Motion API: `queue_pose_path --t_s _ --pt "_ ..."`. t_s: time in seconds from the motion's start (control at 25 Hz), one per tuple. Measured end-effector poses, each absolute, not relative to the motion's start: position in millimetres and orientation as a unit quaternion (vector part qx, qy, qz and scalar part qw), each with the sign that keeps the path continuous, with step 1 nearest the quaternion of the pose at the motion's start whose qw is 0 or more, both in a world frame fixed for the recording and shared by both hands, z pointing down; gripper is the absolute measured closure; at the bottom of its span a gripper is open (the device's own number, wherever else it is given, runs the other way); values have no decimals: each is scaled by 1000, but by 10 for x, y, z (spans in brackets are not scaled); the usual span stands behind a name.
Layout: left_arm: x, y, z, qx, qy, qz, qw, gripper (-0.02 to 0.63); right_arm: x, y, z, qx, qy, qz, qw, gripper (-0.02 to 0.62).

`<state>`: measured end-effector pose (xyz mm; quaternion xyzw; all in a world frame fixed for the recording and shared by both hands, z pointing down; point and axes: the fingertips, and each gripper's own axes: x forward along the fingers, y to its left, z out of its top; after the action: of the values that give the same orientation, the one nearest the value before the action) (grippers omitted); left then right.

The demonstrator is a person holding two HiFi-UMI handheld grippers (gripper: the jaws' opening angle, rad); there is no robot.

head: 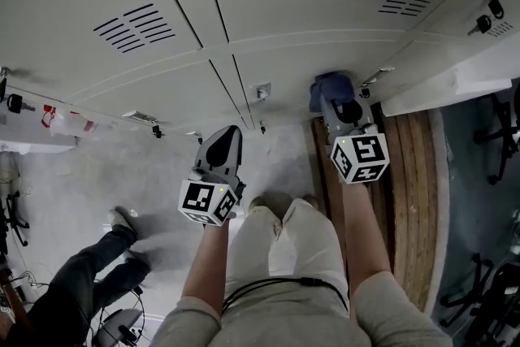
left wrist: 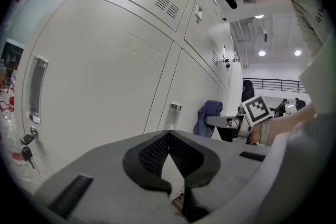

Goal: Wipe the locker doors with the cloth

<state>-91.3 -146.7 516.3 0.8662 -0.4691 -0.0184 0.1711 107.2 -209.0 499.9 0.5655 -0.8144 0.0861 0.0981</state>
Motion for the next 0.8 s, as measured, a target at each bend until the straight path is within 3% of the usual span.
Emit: queue_pose_path --t_s 0.32,0.8 --pt "-966 -1481 5141 865 -470 -25 173 607 -122 -2043 4987 477 -871 83 88 486" --pt "-1036 -1466 5200 861 -474 -36 182 607 -261 -2113 5340 479 -864 106 111 494"
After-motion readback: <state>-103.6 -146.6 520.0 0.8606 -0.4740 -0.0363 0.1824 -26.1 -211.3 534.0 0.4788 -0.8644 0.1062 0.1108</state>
